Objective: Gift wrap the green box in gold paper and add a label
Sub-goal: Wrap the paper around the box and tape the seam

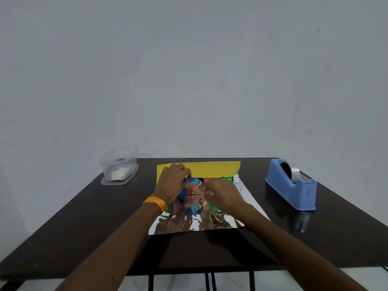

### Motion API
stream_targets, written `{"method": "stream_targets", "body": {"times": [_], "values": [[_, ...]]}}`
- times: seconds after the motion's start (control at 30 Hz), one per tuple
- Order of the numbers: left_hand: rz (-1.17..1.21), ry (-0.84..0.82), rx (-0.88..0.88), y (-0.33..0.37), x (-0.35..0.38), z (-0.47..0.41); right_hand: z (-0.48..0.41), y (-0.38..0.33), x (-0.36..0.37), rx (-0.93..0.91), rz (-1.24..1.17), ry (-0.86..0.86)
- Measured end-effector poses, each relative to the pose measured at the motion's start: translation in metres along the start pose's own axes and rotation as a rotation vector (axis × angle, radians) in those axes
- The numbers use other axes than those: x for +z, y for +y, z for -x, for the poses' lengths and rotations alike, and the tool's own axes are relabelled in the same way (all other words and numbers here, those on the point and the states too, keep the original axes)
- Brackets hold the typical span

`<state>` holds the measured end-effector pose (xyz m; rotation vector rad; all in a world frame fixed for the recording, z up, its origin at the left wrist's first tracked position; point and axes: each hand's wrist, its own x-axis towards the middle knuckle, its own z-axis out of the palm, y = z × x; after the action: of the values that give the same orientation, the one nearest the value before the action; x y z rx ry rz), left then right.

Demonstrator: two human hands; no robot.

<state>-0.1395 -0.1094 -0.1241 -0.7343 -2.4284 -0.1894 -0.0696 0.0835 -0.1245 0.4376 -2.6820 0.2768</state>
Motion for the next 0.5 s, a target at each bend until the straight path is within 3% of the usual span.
{"method": "stream_targets", "body": {"times": [0.13,0.33,0.5], "values": [[-0.004,0.001,0.007,0.000,0.001,0.001,-0.016,0.014,-0.026,0.048,-0.013,0.204],[0.041,0.003,0.035,-0.004,0.001,0.002,-0.034,0.045,-0.035,0.069,-0.011,-0.018],[0.135,-0.006,0.032,-0.015,-0.005,0.008,-0.032,0.052,-0.032,0.069,-0.063,-0.011]]}}
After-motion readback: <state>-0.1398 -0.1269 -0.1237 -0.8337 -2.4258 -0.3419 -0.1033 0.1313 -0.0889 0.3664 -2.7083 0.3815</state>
